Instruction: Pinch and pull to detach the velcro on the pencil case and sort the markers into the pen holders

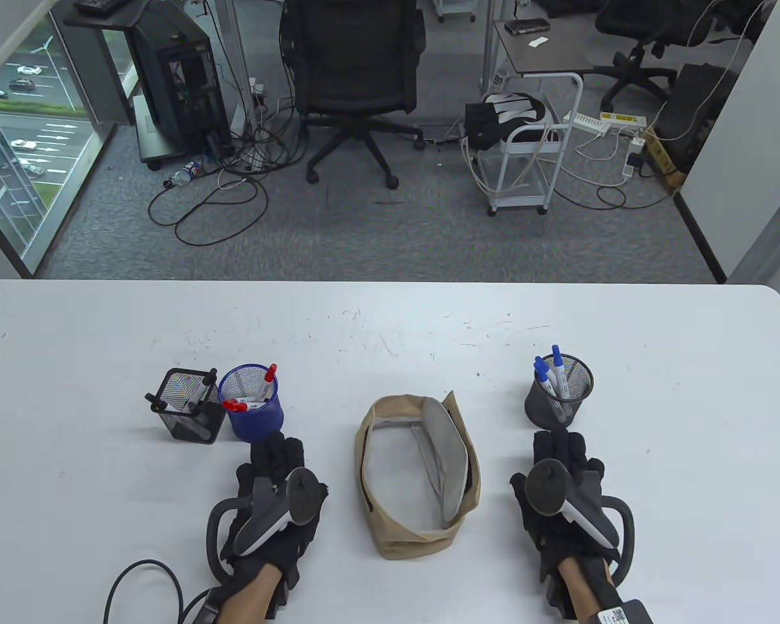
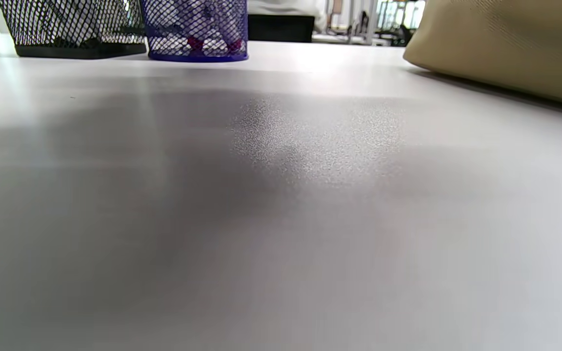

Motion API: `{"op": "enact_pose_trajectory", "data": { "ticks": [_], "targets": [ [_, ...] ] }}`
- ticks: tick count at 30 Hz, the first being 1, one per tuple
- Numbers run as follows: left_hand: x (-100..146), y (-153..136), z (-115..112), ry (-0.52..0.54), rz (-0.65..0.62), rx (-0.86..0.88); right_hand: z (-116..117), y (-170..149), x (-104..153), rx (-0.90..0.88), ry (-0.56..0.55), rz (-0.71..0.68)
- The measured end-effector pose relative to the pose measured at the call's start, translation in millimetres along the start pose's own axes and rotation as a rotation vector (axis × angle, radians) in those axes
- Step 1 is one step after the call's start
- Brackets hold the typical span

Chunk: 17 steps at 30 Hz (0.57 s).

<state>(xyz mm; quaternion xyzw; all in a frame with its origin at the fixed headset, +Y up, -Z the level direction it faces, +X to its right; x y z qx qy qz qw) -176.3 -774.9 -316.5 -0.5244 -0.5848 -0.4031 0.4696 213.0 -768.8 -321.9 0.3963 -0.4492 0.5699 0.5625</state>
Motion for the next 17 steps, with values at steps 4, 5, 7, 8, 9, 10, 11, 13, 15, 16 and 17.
{"op": "enact_pose_trajectory", "data": {
  "ticks": [4, 5, 7, 8, 9, 10, 11, 13, 15, 16, 17],
  "targets": [
    [0.3, -0.6, 0.3, 0.007, -0.002, 0.007, 0.6, -0.1, -0.1, -0.008, 0.005, -0.014],
    [0.1, -0.9, 0.2, 0.009, -0.002, 0.007, 0.6, -0.1, 0.2, -0.012, -0.001, -0.015],
    [0.0, -1.3, 0.0, 0.008, -0.001, 0.010, 1.0, -0.2, 0.0, -0.018, 0.002, -0.022],
    [0.0, -1.5, 0.0, 0.008, -0.001, 0.012, 1.5, -0.3, -0.2, -0.019, 0.001, -0.023],
    [0.1, -1.7, 0.2, 0.007, 0.000, 0.013, 1.6, -0.1, -0.2, -0.021, 0.001, -0.025],
    [0.4, -1.9, 0.3, 0.009, 0.001, 0.015, 1.6, 0.2, -0.2, -0.023, 0.004, -0.029],
    [0.4, -2.1, 0.3, 0.011, 0.001, 0.017, 1.8, 0.3, -0.3, -0.025, 0.004, -0.031],
    [0.6, -2.6, 0.8, 0.017, 0.002, 0.015, 2.0, 0.8, -0.3, -0.027, 0.003, -0.035],
    [0.6, -3.0, 1.0, 0.019, 0.002, 0.016, 2.3, 1.3, -0.2, -0.029, 0.005, -0.040],
    [0.7, -3.2, 1.1, 0.021, 0.003, 0.015, 2.4, 1.6, -0.1, -0.027, 0.005, -0.042],
    [0.7, -3.2, 1.2, 0.021, 0.002, 0.015, 2.5, 1.7, 0.0, -0.029, 0.007, -0.045]
  ]
}}
Point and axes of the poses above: the tracker on the back of each hand, its own y axis roughly to the thumb side, its own x axis roughly from the fingertips to the wrist, z = x × y, the point moved 1 cm from there along -x, roughly from the wrist to the fingertips, and after that the axes turned 6 degrees about x, right-handed, at the moved point
